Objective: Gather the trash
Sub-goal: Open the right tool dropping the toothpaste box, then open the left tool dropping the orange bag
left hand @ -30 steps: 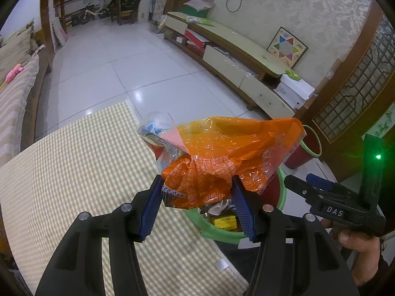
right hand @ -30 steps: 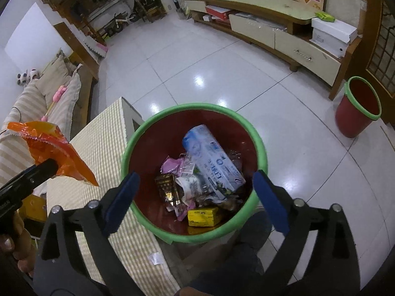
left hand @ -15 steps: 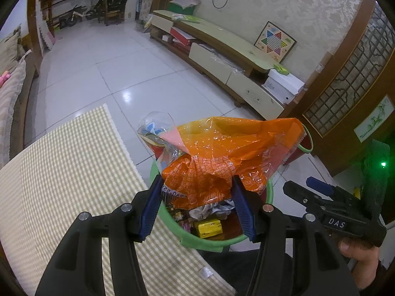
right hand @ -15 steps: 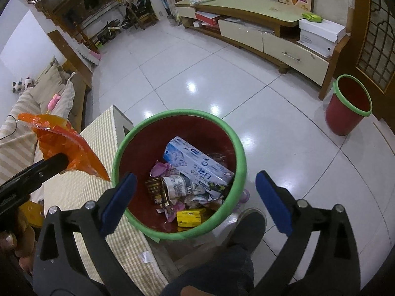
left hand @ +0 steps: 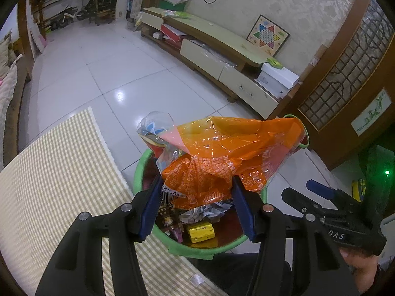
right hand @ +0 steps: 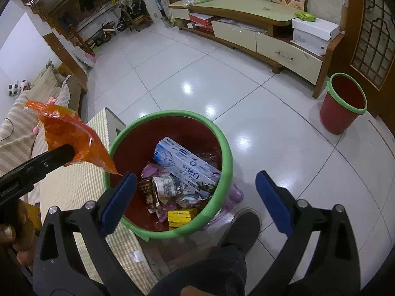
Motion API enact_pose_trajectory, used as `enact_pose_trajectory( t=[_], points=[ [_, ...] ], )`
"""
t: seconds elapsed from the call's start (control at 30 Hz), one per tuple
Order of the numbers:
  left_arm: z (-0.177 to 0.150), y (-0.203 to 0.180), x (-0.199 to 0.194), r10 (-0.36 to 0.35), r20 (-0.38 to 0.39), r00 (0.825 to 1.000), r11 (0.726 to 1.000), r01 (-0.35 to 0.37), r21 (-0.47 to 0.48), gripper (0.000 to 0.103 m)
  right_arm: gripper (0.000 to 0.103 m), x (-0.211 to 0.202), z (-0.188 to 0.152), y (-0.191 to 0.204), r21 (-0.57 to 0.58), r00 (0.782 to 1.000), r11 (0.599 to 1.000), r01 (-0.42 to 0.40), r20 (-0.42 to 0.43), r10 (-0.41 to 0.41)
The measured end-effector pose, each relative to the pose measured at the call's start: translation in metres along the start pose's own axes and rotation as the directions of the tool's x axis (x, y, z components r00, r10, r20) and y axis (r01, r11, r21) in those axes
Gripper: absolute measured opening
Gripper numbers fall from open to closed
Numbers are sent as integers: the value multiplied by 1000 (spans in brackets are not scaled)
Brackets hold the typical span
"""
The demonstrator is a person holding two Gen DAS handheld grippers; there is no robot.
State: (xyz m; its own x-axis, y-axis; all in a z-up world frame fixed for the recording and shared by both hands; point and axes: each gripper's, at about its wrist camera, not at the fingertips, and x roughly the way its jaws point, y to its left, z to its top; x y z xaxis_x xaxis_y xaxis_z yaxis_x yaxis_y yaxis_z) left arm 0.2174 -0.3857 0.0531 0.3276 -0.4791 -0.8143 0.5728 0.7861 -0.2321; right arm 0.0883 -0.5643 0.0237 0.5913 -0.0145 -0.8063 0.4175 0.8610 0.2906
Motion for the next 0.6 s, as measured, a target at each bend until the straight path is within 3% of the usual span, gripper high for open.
enact_pose_trajectory(
  t=[0.47, 0.6],
  points=[
    [-4, -4, 20, 4, -51, 999, 1000, -3, 19, 54, 95, 1, -6, 0, -13, 1000, 1000, 6, -5, -7],
    [-3, 0, 21, 15, -60, 998, 1000, -15, 0, 61, 95, 0, -6, 1, -16, 1000, 1000, 5, -2, -5]
  ],
)
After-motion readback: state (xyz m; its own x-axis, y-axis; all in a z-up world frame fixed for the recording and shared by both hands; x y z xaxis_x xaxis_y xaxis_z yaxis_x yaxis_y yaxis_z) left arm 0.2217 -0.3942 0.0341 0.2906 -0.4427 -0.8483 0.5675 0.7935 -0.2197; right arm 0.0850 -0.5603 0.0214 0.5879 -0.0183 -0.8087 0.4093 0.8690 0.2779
